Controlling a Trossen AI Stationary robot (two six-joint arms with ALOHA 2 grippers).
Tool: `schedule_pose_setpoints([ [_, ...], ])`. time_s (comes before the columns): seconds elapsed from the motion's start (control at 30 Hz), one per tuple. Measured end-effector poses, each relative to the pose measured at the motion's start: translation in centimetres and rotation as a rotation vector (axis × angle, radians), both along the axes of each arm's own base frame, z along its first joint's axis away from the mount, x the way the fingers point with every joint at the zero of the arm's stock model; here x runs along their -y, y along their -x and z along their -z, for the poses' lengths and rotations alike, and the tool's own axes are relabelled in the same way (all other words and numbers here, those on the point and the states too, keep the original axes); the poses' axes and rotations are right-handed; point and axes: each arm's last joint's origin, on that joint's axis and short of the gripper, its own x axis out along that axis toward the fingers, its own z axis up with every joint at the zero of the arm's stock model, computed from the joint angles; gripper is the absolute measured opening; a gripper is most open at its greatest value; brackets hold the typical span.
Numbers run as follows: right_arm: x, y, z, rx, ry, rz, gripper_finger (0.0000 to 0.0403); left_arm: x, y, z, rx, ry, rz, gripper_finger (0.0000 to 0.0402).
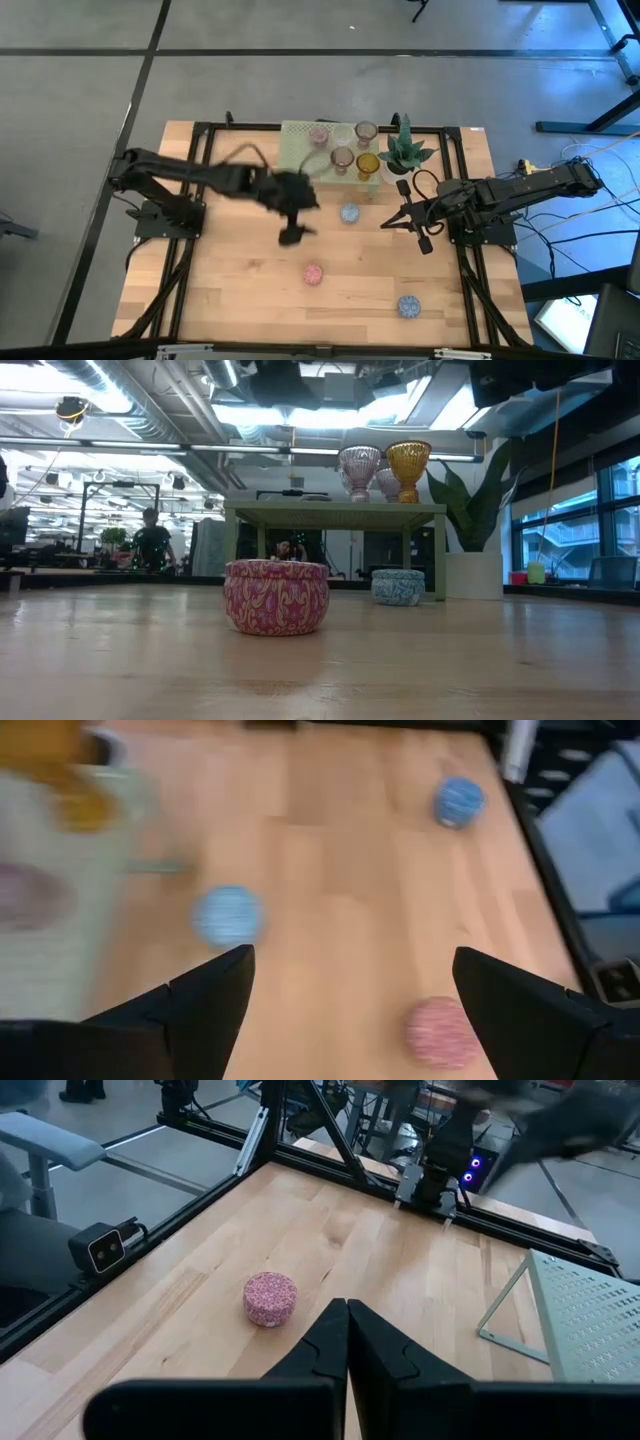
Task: Pick & Place candle stick holders
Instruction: Put the red scented candle on the shelf
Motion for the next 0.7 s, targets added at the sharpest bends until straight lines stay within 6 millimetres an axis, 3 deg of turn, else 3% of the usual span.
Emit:
schedule_pose_setpoints([
  [0.17,0.0,0.0,0.0,-0.004,-0.016,0.005,0.0007,5.4,0.3,4.6,0.019,0.027,0.07,0.0338],
  [0.3,0.0,0.0,-0.1,0.002,-0.02,0.006,0.0007,8.2,1.3,7.5,0.076,0.033,0.059,0.0338],
  [0.53,0.0,0.0,-0.2,0.011,-0.022,0.006,0.0007,10.5,2.1,12.7,0.142,0.054,-0.019,0.0338],
  [0.7,0.0,-0.1,-0.2,0.013,-0.025,0.007,0.0007,11.2,1.4,15.8,0.122,0.041,-0.024,0.0338],
])
